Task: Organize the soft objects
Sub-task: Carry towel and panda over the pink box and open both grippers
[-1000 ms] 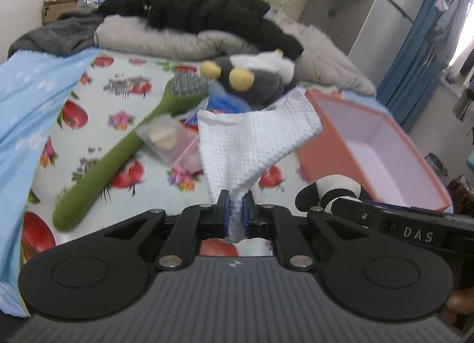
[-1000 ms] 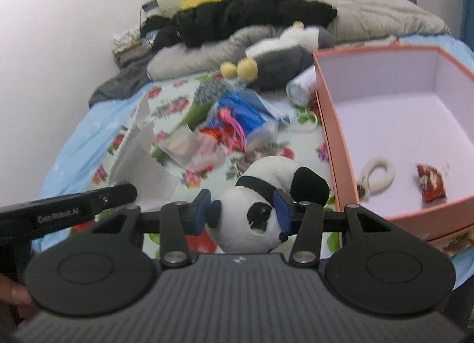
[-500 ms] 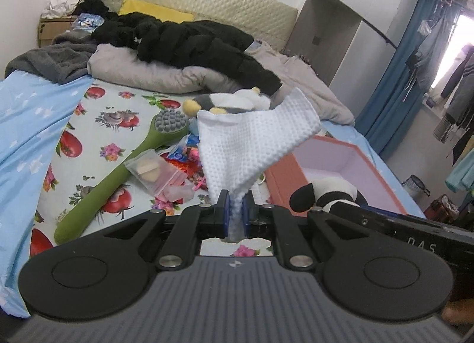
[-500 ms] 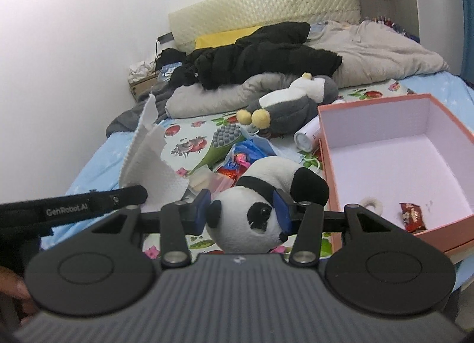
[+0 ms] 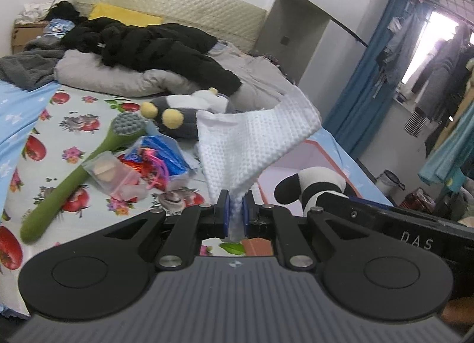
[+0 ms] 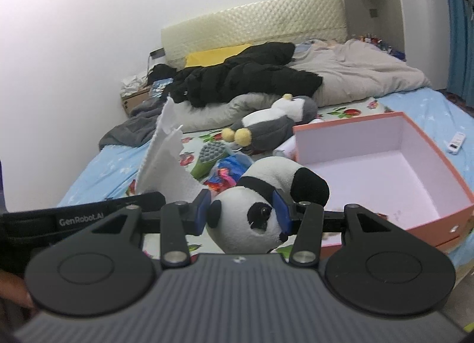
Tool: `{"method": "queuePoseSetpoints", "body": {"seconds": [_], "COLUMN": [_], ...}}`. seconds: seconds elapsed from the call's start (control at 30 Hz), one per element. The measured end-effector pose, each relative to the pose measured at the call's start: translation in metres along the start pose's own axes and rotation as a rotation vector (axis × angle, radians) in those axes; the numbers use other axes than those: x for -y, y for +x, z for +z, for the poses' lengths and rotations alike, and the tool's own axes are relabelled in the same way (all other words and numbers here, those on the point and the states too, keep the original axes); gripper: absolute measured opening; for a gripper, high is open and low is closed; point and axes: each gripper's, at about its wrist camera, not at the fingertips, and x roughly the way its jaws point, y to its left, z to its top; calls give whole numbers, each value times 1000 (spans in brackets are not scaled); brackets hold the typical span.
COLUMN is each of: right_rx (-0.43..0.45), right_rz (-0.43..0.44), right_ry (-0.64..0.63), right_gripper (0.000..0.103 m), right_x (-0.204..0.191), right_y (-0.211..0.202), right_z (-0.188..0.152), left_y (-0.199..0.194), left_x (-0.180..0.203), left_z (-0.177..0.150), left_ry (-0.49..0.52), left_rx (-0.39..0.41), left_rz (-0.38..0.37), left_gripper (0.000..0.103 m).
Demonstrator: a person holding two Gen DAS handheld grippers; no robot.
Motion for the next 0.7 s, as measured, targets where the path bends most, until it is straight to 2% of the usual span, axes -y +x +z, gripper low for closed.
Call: {"method": "queuePoseSetpoints", "body": {"seconds": [0.17, 0.37, 0.7], "right_rx": [17, 18, -23], "right_rz": [-39, -82, -168], "right_ry": [32, 79, 134], "right_gripper": [49, 49, 49], "right_x": [19, 45, 101], "right_y": [-4, 5, 45], "right_z": [-2, -2, 5], "left_y": [11, 43, 135], "left_x": [16, 36, 66], "left_z": [-2, 3, 15], "left_ry": [31, 75, 118], "left_rx": [-27, -62, -156], "left_rz": [-35, -74, -145], "left_gripper": [11, 11, 11]}}
